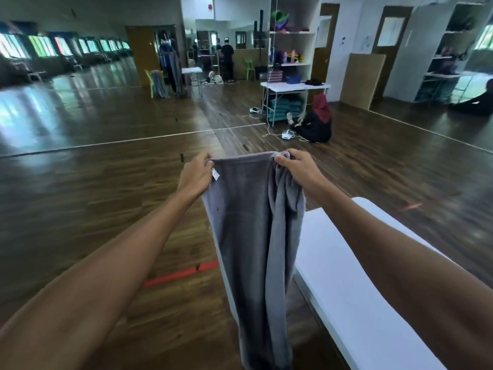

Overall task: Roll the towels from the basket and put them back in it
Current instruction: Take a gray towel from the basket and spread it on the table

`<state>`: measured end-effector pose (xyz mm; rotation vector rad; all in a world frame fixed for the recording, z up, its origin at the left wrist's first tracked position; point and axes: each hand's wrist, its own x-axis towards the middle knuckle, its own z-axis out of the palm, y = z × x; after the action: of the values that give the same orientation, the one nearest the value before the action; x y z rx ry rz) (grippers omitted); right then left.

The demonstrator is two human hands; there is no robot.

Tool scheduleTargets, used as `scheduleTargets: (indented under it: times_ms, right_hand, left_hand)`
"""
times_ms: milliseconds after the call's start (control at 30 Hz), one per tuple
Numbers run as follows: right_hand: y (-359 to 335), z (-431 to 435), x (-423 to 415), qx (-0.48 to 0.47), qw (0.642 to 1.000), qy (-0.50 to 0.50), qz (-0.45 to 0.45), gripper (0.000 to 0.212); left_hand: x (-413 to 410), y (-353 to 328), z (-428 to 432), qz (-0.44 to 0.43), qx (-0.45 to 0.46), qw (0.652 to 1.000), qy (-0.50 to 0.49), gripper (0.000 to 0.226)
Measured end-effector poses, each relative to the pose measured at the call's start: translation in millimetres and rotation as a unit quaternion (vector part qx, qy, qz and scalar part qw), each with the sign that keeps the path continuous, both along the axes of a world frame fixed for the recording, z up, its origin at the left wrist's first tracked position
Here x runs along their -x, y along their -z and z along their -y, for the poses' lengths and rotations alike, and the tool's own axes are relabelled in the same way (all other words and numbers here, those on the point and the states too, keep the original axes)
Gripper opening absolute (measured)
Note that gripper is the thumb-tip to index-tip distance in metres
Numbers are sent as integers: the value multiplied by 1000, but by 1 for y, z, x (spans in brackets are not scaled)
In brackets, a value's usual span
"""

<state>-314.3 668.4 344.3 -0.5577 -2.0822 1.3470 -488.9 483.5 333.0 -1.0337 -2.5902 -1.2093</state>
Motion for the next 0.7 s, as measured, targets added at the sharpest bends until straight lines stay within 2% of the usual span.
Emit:
scheduleTargets:
  times_ms: [133, 300, 400, 500, 600, 700]
  right_hand:
    - [-12, -73, 95, 12, 1000, -13, -7, 22]
    - [-29, -178, 203, 4, 1000, -28, 4, 27]
    - [-38, -247, 259, 17, 999, -28, 40, 14]
    - [-36, -316, 295, 33, 996, -18, 84, 16]
    - [-14, -384, 318, -13, 994, -1, 105, 19]
    - [16, -436, 320, -55, 989, 59, 123, 24]
  left_hand:
    - [80, -12, -59, 12, 3, 999, -43, 14]
    - [166, -31, -149, -14, 24, 996, -81, 14]
    - [215, -43, -207, -17, 44, 993, -105, 13]
    - [254, -48, -260, -24, 59, 990, -126, 12]
    - [282, -36, -303, -29, 77, 986, -145, 13]
    - [301, -14, -338, -25, 104, 983, -151, 14]
